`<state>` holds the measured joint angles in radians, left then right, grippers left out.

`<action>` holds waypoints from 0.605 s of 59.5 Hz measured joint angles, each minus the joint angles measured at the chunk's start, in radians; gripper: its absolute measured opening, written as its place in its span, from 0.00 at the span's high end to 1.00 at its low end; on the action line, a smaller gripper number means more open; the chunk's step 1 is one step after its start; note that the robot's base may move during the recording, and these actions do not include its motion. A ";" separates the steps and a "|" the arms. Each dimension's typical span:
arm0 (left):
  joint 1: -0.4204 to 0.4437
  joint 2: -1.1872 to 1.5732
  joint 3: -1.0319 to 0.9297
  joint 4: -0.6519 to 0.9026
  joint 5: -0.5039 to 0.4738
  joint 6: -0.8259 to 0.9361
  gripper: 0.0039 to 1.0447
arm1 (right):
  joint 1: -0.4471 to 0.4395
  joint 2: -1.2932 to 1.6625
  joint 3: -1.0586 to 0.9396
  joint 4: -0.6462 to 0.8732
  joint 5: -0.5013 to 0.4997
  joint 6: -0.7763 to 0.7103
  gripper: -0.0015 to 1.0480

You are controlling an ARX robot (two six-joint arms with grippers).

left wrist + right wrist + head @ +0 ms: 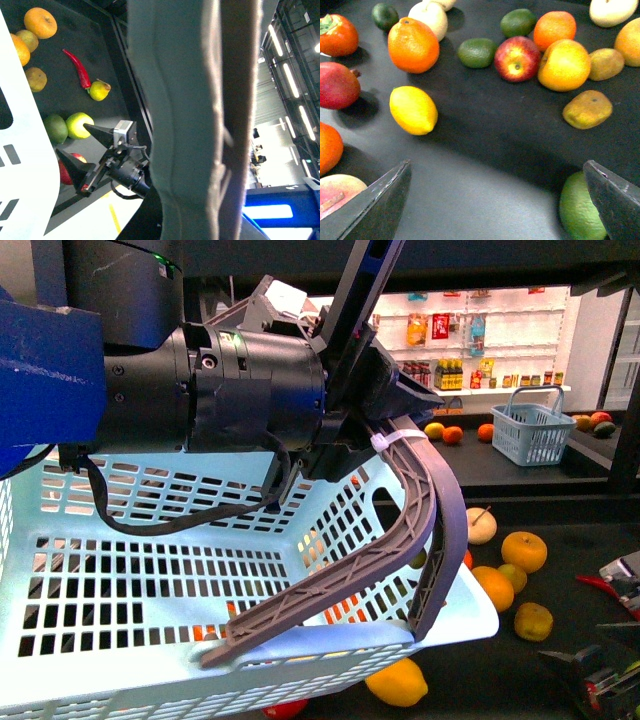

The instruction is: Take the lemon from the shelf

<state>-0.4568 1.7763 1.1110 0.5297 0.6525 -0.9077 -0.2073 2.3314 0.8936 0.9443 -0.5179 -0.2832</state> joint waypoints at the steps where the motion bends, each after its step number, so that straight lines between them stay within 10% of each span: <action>1: 0.000 0.000 0.000 0.000 0.000 0.000 0.93 | 0.006 0.016 0.007 0.002 -0.003 -0.003 0.02; 36: 0.000 0.000 0.000 0.000 -0.002 0.000 0.93 | 0.180 0.406 0.440 -0.029 -0.057 -0.002 0.02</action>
<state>-0.4568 1.7767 1.1110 0.5297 0.6506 -0.9081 -0.0277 2.7373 1.3334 0.9154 -0.5747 -0.2848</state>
